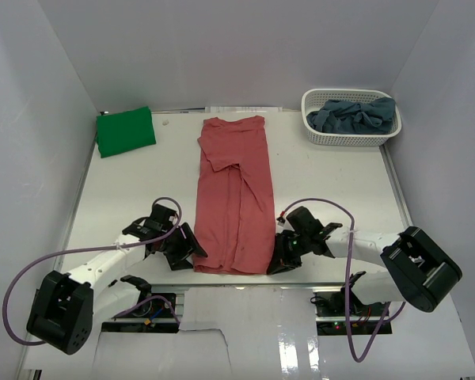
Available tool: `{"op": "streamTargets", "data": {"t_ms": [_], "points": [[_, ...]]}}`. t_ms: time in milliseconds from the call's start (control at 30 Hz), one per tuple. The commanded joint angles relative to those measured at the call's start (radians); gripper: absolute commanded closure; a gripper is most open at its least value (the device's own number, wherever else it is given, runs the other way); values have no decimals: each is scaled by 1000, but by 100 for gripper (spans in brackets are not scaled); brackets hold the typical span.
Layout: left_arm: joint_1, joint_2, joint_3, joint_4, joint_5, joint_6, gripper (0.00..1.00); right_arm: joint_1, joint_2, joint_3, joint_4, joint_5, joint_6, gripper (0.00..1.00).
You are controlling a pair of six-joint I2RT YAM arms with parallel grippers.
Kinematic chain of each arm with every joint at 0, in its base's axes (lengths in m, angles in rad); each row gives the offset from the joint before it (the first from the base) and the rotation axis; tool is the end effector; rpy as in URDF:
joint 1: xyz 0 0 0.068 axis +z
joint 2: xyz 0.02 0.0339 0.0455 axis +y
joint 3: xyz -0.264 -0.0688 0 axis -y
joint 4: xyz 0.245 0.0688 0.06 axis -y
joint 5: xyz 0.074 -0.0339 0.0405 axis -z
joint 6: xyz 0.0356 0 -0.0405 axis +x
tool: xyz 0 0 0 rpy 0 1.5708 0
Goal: Fold and stack the t-shirts
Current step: Grab the bottom of the folded rectangular tshirt with both arms
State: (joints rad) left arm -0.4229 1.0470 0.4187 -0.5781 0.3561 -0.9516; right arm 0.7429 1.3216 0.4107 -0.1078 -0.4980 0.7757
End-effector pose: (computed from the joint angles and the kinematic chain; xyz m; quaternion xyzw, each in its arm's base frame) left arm 0.1405 -0.0769 0.1463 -0.2219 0.9427 -0.2478 0.0273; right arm 0.1415 0.1530 0.1229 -0.0519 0.9334 0.3538 0.0284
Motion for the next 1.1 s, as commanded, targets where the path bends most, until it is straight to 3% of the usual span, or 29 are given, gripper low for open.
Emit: {"op": "streamTargets", "data": {"t_ms": [0,267,633,733,867,900,1067], "points": [[-8,-36,-21,-55,-11,-6,30,4,5,20,-35,26,-27,85],[-10,-62,-38,-74,-5,-3,34,4,-27,13,-75,41,-32,85],[-10,-70,-43,-49,-43,-30,51,4,-45,0,-73,41,-29,84],[-10,-55,-47,-20,-51,-47,58,4,-50,-1,-72,41,-30,84],[-10,-44,-58,17,-49,-59,78,4,-58,-3,-82,42,-30,84],[-11,-42,-63,21,-46,-61,87,4,-61,-1,-87,44,-32,84],[-11,-36,-75,43,-5,-53,96,4,-73,2,-118,42,-39,84]]}}
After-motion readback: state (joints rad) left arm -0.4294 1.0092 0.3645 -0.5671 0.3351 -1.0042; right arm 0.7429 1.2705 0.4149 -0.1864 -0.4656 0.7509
